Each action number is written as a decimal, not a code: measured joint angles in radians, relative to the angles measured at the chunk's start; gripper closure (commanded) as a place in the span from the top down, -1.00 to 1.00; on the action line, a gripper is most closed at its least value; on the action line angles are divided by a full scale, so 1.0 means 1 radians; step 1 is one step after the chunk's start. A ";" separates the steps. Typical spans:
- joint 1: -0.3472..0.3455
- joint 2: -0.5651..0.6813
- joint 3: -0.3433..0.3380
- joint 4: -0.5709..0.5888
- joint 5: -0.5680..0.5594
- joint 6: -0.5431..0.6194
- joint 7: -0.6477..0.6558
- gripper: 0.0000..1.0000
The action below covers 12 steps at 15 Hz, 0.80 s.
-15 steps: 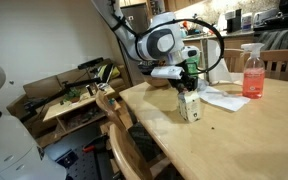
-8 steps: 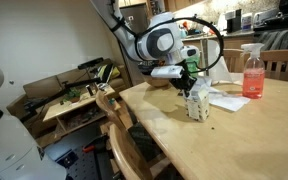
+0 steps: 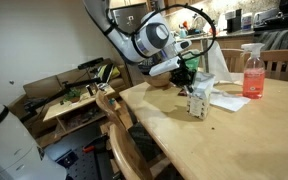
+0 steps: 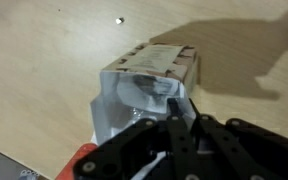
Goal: Open the white box and remove one tea bag from the box and place it on the table
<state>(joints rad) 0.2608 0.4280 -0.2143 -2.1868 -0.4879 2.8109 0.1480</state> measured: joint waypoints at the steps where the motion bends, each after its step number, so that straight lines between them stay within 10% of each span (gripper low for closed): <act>1: 0.021 -0.004 -0.018 -0.001 -0.034 -0.004 0.026 -1.00; 6: 0.058 -0.034 -0.065 -0.018 -0.182 -0.027 0.120 -0.98; 7: 0.069 -0.043 -0.083 -0.026 -0.210 -0.033 0.135 -0.56; 8: 0.079 -0.052 -0.098 -0.034 -0.231 -0.040 0.145 -0.97; 12: 0.093 -0.082 -0.120 -0.066 -0.263 -0.052 0.159 -0.99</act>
<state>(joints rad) 0.3533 0.3465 -0.3340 -2.2529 -0.7506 2.7593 0.3071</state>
